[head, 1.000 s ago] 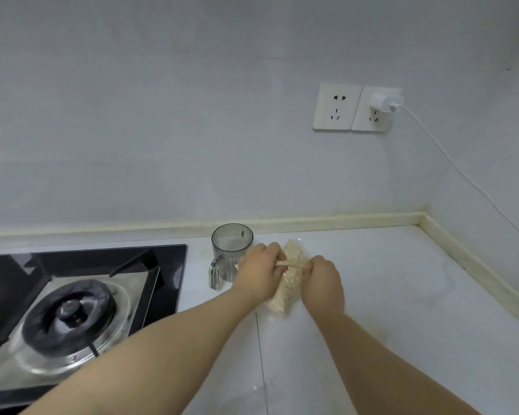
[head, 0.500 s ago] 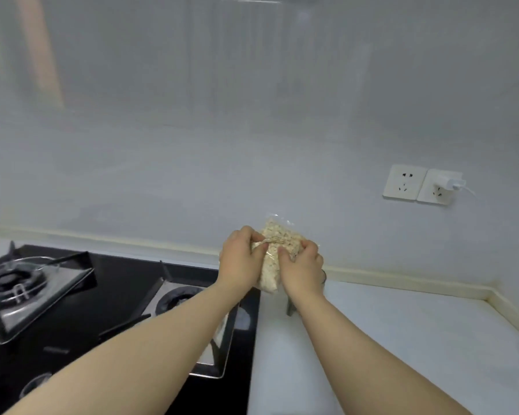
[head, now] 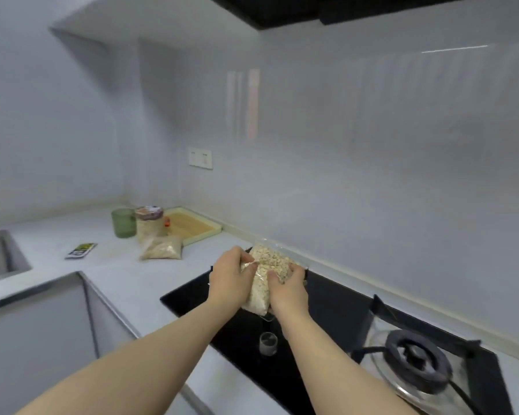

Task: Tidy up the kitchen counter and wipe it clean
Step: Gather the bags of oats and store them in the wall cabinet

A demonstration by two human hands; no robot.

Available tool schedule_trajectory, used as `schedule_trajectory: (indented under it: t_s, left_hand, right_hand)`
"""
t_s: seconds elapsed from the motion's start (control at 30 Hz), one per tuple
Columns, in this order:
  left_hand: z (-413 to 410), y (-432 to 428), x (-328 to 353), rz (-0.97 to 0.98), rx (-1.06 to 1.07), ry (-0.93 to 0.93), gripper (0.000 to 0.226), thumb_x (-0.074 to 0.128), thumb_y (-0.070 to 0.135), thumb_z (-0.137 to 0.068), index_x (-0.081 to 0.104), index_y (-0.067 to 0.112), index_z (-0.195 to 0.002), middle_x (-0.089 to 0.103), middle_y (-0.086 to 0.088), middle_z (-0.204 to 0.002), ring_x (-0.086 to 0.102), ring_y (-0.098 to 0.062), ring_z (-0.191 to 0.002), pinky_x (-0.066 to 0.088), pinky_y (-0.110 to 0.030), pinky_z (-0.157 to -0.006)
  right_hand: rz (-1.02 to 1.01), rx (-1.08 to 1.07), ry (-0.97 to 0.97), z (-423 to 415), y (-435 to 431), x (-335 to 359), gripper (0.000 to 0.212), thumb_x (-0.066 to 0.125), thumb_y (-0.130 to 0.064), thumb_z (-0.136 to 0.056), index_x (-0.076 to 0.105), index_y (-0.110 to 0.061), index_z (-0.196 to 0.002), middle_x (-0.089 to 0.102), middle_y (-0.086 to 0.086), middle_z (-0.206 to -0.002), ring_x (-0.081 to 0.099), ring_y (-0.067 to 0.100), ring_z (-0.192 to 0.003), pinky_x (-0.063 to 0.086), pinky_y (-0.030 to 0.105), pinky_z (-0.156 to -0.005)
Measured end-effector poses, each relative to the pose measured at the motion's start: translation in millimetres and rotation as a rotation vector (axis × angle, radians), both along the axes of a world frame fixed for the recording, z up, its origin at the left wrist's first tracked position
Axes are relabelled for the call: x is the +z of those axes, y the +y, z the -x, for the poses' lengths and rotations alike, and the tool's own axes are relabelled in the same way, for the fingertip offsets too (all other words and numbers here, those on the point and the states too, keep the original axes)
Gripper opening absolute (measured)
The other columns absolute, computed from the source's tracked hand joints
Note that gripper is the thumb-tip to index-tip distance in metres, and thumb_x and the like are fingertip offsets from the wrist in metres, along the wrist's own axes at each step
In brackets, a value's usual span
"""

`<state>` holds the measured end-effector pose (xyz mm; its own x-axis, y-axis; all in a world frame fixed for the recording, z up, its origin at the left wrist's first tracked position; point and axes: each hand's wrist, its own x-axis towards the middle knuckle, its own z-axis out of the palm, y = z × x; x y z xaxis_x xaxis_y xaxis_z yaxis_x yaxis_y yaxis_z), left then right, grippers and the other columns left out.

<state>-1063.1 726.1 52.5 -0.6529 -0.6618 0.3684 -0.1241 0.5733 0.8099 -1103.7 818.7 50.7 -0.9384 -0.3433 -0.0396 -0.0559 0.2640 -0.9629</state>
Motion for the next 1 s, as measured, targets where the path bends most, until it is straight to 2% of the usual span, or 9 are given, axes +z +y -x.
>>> schedule_trajectory:
  t_s: [0.07,0.2,0.33,0.4,0.47,0.57,0.73,1.0]
  left_hand:
    - [-30,-46,1,0.005,0.08,-0.001,0.008,0.058,0.02,-0.091,0.051,0.02,-0.087,0.055,0.005,-0.093,0.055,-0.019,-0.098,0.044,-0.034,-0.088]
    - [-75,-120,-3,-0.026,0.252,0.019,0.009,0.06,0.017,-0.089,0.052,0.021,-0.084,0.055,0.005,-0.091,0.055,-0.021,-0.098,0.043,-0.034,-0.087]
    - [-102,-173,-15,-0.079,0.352,0.036,0.008,0.059,0.017,-0.089,0.053,0.019,-0.084,0.055,0.002,-0.094,0.053,-0.02,-0.098,0.041,-0.034,-0.086]
    - [-109,-201,-20,-0.094,0.401,0.037,0.008,0.059,0.018,-0.089,0.053,0.019,-0.085,0.055,0.002,-0.095,0.052,-0.018,-0.096,0.039,-0.03,-0.082]
    - [-112,-230,-23,-0.101,0.446,0.032,0.008,0.06,0.018,-0.089,0.053,0.019,-0.085,0.054,0.004,-0.093,0.051,-0.017,-0.094,0.038,-0.028,-0.08]
    - [-106,-275,-24,-0.109,0.484,-0.001,0.007,0.059,0.019,-0.089,0.053,0.019,-0.085,0.054,0.004,-0.092,0.051,-0.018,-0.095,0.041,-0.033,-0.086]
    - [-71,-344,-21,-0.099,0.469,-0.031,0.004,0.058,0.018,-0.09,0.056,0.015,-0.089,0.055,0.0,-0.096,0.051,-0.019,-0.094,0.041,-0.033,-0.084]
    - [-20,-444,-35,-0.223,0.5,-0.006,0.006,0.059,0.014,-0.09,0.054,0.014,-0.086,0.058,-0.002,-0.096,0.056,-0.022,-0.096,0.042,-0.031,-0.08]
  right_hand:
    - [-0.006,0.078,0.019,-22,-50,0,0.054,0.048,-0.031,-0.096,0.025,-0.016,-0.143,0.047,0.012,-0.138,0.051,0.031,-0.12,0.043,0.036,-0.099]
    - [0.003,0.231,0.026,-57,-127,-2,0.054,0.049,-0.029,-0.096,0.025,-0.015,-0.143,0.05,0.011,-0.135,0.052,0.029,-0.119,0.04,0.027,-0.088]
    - [-0.034,0.344,0.011,-71,-188,-8,0.051,0.049,-0.03,-0.096,0.027,-0.019,-0.141,0.053,0.011,-0.128,0.055,0.028,-0.106,0.048,0.036,-0.089]
    - [-0.055,0.382,0.013,-74,-220,-13,0.049,0.05,-0.03,-0.095,0.029,-0.019,-0.139,0.054,0.009,-0.126,0.056,0.028,-0.106,0.048,0.034,-0.086]
    - [-0.051,0.412,-0.002,-73,-254,-19,0.049,0.051,-0.032,-0.094,0.031,-0.021,-0.137,0.055,0.007,-0.12,0.057,0.03,-0.107,0.05,0.04,-0.09]
    - [-0.029,0.456,-0.047,-65,-303,-26,0.05,0.051,-0.032,-0.092,0.031,-0.024,-0.138,0.053,0.006,-0.125,0.055,0.029,-0.11,0.05,0.047,-0.093]
    - [0.01,0.465,-0.068,-26,-375,-33,0.05,0.052,-0.032,-0.09,0.033,-0.024,-0.136,0.052,0.007,-0.131,0.055,0.029,-0.112,0.048,0.049,-0.095]
    - [-0.068,0.515,-0.039,39,-479,-52,0.046,0.05,-0.037,-0.093,0.035,-0.027,-0.136,0.055,0.005,-0.131,0.058,0.027,-0.108,0.048,0.038,-0.087]
